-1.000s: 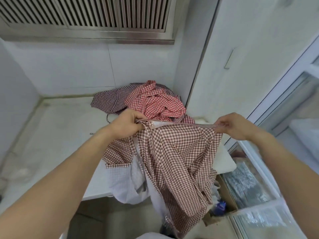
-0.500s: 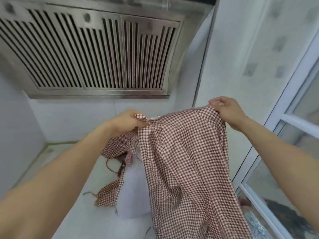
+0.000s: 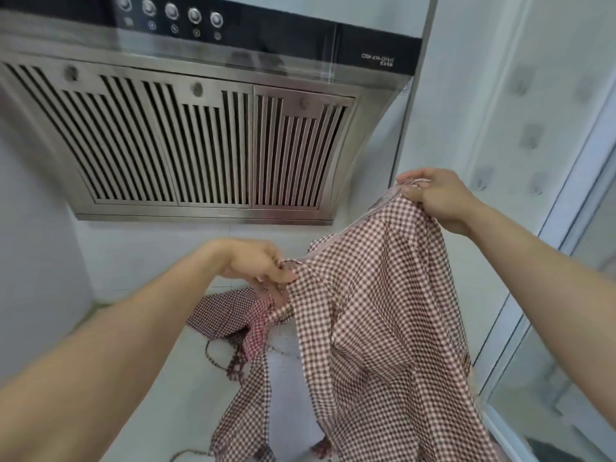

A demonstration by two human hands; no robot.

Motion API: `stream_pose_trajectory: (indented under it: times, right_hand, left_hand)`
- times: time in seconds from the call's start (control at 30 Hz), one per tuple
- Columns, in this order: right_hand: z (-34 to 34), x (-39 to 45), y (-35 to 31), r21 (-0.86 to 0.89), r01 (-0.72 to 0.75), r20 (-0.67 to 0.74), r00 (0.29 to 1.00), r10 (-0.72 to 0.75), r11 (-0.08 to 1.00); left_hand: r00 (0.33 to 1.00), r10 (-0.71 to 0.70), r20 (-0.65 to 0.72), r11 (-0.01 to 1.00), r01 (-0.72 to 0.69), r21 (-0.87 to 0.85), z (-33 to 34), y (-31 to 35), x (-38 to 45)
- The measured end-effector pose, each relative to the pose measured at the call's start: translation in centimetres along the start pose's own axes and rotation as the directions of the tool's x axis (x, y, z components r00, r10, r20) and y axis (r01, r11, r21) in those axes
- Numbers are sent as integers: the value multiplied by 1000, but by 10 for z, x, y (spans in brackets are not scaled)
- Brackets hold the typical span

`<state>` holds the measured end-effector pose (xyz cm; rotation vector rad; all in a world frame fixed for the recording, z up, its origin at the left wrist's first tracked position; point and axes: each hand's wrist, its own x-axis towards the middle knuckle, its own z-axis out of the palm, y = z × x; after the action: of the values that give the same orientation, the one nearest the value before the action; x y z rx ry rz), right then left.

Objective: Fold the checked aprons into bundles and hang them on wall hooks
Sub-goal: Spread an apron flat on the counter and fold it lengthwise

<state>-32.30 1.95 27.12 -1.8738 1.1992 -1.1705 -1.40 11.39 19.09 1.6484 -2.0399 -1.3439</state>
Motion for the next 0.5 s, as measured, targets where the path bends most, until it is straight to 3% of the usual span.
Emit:
stream_pose_trajectory:
  times: [0.1,0.17,0.23,0.3,0.4,0.5]
  right_hand:
    - [5,-3,-4,-27,-4,111,994,7,1000]
    - [8,-3,-5,-18,-2,142,990,4,1000]
    - [11,-4,-6,-29,5,163,987,0,1000]
    - [12,-6,-8,-36,8,178,984,-2,999]
    - [8,-8,-6,-42,11,196,981,-3,999]
    - [1,-9,0,-36,4,209,978,4,999]
  left_hand:
    - [997,-41,58,984,30,178,0,5,-2]
    - [993,91,-72,995,-87,54,6,14,-1]
    - [940,192,-283,974,-217,-59,16,20,5]
    - [904,245,-350,969,-243,50,25,19,12]
    - [938,189,-292,977,-151,150,28,6,13]
    - [992,55,-114,996,-47,70,27,-4,5]
